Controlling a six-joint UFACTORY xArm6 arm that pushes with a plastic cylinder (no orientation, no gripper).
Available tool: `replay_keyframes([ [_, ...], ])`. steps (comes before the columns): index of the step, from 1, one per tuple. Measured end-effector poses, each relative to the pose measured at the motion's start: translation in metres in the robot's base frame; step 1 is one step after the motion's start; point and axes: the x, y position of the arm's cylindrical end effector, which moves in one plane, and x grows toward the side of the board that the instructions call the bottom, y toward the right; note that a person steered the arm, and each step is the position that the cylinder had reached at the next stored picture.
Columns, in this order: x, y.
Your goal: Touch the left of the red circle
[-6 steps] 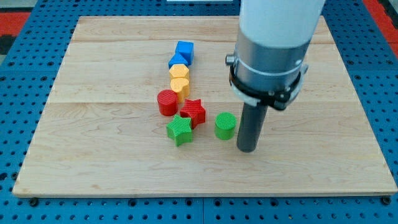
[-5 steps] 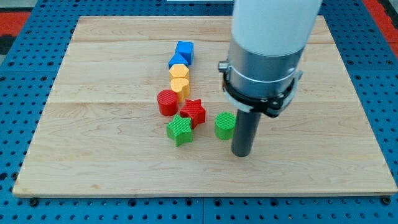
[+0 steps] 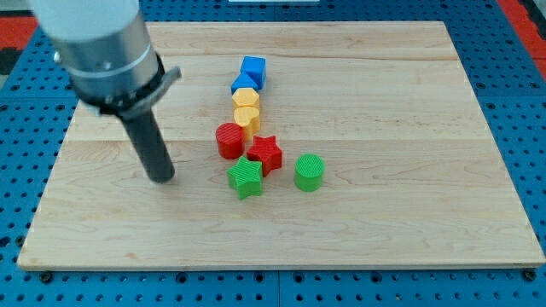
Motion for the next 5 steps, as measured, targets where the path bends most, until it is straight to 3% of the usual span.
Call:
replay_keyframes([
  [1, -0.001, 0.0],
  [2, -0.042, 0.021],
  [5, -0.038, 0.04],
])
